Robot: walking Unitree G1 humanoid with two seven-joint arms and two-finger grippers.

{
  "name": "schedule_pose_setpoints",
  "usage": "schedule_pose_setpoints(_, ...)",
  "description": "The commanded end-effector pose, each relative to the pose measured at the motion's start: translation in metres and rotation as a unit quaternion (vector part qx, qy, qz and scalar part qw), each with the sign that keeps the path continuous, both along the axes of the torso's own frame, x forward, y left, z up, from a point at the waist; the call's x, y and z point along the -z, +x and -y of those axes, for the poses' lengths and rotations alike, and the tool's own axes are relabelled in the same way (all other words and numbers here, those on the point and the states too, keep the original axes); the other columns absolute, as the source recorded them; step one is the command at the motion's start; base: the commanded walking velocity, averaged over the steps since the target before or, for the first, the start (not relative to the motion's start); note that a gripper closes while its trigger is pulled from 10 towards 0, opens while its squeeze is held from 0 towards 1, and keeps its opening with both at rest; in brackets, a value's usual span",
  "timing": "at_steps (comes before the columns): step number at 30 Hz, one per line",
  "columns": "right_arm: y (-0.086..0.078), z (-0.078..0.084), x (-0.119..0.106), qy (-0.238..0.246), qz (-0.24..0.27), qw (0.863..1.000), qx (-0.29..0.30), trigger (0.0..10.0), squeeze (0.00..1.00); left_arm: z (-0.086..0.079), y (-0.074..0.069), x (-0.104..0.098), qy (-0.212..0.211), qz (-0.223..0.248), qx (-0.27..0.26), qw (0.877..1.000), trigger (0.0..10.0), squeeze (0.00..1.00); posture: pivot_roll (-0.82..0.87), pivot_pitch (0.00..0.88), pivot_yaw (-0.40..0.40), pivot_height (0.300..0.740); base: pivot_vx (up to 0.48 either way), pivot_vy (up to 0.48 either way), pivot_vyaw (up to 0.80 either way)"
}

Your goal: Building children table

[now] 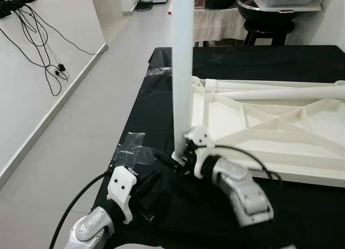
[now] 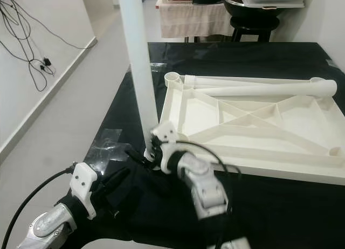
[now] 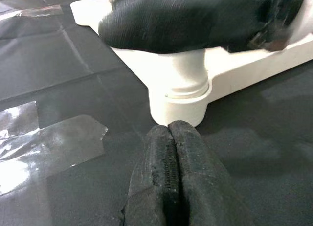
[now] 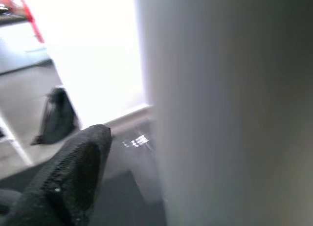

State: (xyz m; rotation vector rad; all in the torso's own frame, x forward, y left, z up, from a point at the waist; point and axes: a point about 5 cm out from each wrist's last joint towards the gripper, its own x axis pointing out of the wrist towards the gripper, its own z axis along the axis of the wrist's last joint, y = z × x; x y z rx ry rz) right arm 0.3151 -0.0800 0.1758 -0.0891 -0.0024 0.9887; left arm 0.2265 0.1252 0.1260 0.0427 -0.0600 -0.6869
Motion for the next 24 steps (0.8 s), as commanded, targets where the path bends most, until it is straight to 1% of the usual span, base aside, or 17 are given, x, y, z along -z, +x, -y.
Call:
schedule_pose_setpoints(1, 0.003, 0.001, 0.003, -0.009, -0.014, 0.998, -0.065, 10.0, 0.0, 0.0, -0.002, 0.006, 0.002, -0.011, -0.004, 1.0, 10.0, 0.0, 0.0, 0.105, 0.046, 0.74, 0.0, 0.0, 0.0)
schedule_pose_setpoints(2, 0.006, 0.005, 0.002, -0.019, -0.016, 0.996, -0.089, 10.0, 0.0, 0.001, -0.002, 0.006, 0.002, -0.011, -0.004, 1.0, 10.0, 0.0, 0.01, 0.105, 0.046, 0.74, 0.0, 0.0, 0.0)
schedule_pose_setpoints(3, 0.006, 0.005, 0.002, -0.019, -0.016, 0.996, -0.089, 10.0, 0.0, 0.001, -0.002, 0.006, 0.002, -0.011, -0.004, 1.0, 10.0, 0.0, 0.01, 0.105, 0.046, 0.74, 0.0, 0.0, 0.0)
schedule_pose_setpoints(4, 0.008, 0.009, 0.002, -0.031, -0.024, 0.992, -0.123, 10.0, 0.0, 0.001, -0.003, 0.006, 0.002, -0.01, -0.004, 1.0, 10.0, 0.0, 0.01, 0.108, 0.041, 0.74, 0.0, 0.0, 0.0)
schedule_pose_setpoints(5, 0.008, 0.009, 0.002, -0.031, -0.024, 0.992, -0.123, 10.0, 0.0, 0.001, -0.003, 0.006, 0.002, -0.01, -0.004, 1.0, 10.0, 0.0, 0.01, 0.108, 0.041, 0.74, 0.0, 0.0, 0.0)
schedule_pose_setpoints(6, 0.018, 0.014, 0.005, -0.066, -0.037, 0.985, -0.157, 10.0, 0.0, 0.002, -0.005, 0.005, 0.001, -0.01, -0.003, 1.0, 10.0, 0.0, 0.02, 0.117, 0.038, 0.74, 0.0, 0.0, 0.0)
schedule_pose_setpoints(7, 0.018, 0.014, 0.005, -0.066, -0.037, 0.985, -0.157, 10.0, 0.0, 0.002, -0.005, 0.005, 0.001, -0.01, -0.003, 1.0, 10.0, 0.0, 0.02, 0.117, 0.038, 0.74, 0.0, 0.0, 0.0)
schedule_pose_setpoints(8, 0.021, 0.015, 0.005, -0.078, -0.041, 0.982, -0.165, 10.0, 0.0, 0.003, -0.006, 0.005, 0.001, -0.01, -0.003, 1.0, 10.0, 0.0, 0.02, 0.118, 0.037, 0.74, 0.0, 0.0, 0.0)
schedule_pose_setpoints(9, 0.028, 0.015, 0.006, -0.085, -0.053, 0.982, -0.16, 10.0, 0.0, 0.004, -0.007, 0.005, 0.0, -0.01, -0.003, 1.0, 10.0, 0.0, 0.03, 0.123, 0.034, 0.74, 0.0, 0.0, 0.0)
schedule_pose_setpoints(11, 0.03, 0.015, 0.006, -0.085, -0.056, 0.982, -0.159, 10.0, 0.0, 0.004, -0.007, 0.004, 0.0, -0.01, -0.003, 1.0, 10.0, 0.0, 0.03, 0.123, 0.034, 0.74, 0.0, 0.0, 0.0)
schedule_pose_setpoints(12, 0.034, 0.015, 0.008, -0.078, -0.069, 0.983, -0.154, 9.8, 0.0, 0.004, -0.008, 0.004, 0.001, -0.01, -0.003, 1.0, 10.0, 0.0, 0.04, 0.13, 0.032, 0.74, 0.0, 0.0, 0.0)
schedule_pose_setpoints(15, 0.036, 0.015, 0.008, -0.07, -0.08, 0.981, -0.161, 9.8, 0.0, 0.004, -0.009, 0.004, 0.001, -0.01, -0.003, 1.0, 10.0, 0.0, 0.04, 0.13, 0.032, 0.74, 0.0, 0.0, 0.0)
schedule_pose_setpoints(16, 0.037, 0.017, 0.012, -0.064, -0.091, 0.981, -0.158, 0.0, 0.0, 0.004, -0.009, 0.004, 0.001, -0.01, -0.003, 1.0, 10.0, 0.0, 0.04, 0.137, 0.032, 0.74, 0.0, 0.0, 0.0)
schedule_pose_setpoints(21, 0.037, 0.022, 0.021, -0.058, -0.108, 0.98, -0.156, 0.0, 0.0, 0.004, -0.011, 0.003, 0.001, -0.01, -0.004, 1.0, 10.0, 0.0, 0.04, 0.143, 0.037, 0.74, 0.0, 0.0, 0.0)
schedule_pose_setpoints(23, 0.037, 0.028, 0.023, -0.055, -0.109, 0.981, -0.154, 0.0, 0.0, 0.004, -0.011, 0.003, 0.0, -0.01, -0.004, 1.0, 10.0, 0.0, 0.04, 0.143, 0.038, 0.74, 0.0, 0.0, 0.0)
schedule_pose_setpoints(24, 0.037, 0.034, 0.023, -0.051, -0.104, 0.982, -0.146, 0.0, 0.0, 0.005, -0.012, 0.003, -0.001, -0.01, -0.003, 1.0, 10.0, 0.0, 0.03, 0.147, 0.044, 0.74, 0.0, 0.0, 0.0)
